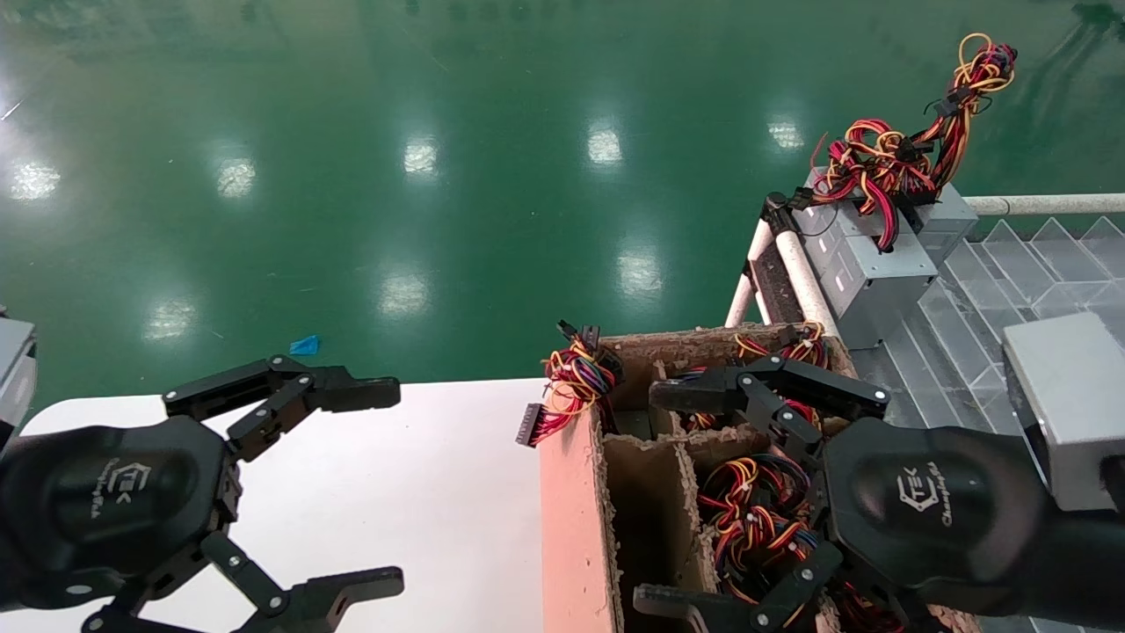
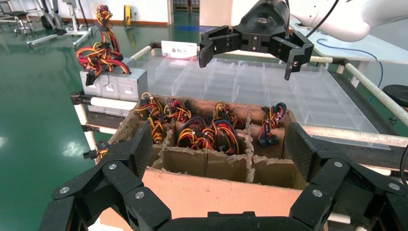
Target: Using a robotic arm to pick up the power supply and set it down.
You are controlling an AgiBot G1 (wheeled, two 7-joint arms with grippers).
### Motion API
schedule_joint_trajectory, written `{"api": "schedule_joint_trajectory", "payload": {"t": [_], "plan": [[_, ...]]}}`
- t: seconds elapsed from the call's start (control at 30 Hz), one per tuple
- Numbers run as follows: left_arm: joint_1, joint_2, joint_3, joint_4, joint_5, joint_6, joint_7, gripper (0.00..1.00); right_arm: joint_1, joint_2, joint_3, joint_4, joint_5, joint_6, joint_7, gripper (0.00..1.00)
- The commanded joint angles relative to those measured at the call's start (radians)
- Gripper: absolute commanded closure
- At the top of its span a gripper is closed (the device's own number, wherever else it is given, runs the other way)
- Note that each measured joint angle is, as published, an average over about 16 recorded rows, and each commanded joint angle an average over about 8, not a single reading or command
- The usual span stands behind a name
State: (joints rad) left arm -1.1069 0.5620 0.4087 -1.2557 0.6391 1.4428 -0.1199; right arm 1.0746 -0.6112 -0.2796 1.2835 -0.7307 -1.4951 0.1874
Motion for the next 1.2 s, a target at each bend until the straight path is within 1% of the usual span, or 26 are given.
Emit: {"api": "schedule_joint_trajectory", "payload": {"t": [0.03,0.47,0.5,0.73,0.77,0.87,0.97,1.1,1.2], "plan": [[0.0,0.0,0.0,0.0,0.0,0.0,0.0,0.0,0.0,0.0,0.0,0.0,0.0,0.0,0.0,0.0],[0.0,0.0,0.0,0.0,0.0,0.0,0.0,0.0,0.0,0.0,0.0,0.0,0.0,0.0,0.0,0.0],[0.0,0.0,0.0,0.0,0.0,0.0,0.0,0.07,0.0,0.0,0.0,0.0,0.0,0.0,0.0,0.0],[0.0,0.0,0.0,0.0,0.0,0.0,0.0,0.94,0.001,0.002,0.001,-0.002,-0.006,0.006,-0.004,0.0],[0.0,0.0,0.0,0.0,0.0,0.0,0.0,1.0,0.001,0.002,0.001,-0.005,-0.013,0.013,-0.005,0.0],[0.0,0.0,0.0,0.0,0.0,0.0,0.0,1.0,0.004,-0.006,-0.001,-0.029,-0.037,0.053,-0.007,0.0],[0.0,0.0,0.0,0.0,0.0,0.0,0.0,1.0,0.014,-0.039,-0.009,-0.076,-0.078,0.122,-0.014,0.0],[0.0,0.0,0.0,0.0,0.0,0.0,0.0,1.0,0.046,-0.118,-0.04,-0.158,-0.15,0.21,-0.036,0.0],[0.0,0.0,0.0,0.0,0.0,0.0,0.0,1.0,0.086,-0.187,-0.073,-0.229,-0.206,0.251,-0.051,0.0]]}}
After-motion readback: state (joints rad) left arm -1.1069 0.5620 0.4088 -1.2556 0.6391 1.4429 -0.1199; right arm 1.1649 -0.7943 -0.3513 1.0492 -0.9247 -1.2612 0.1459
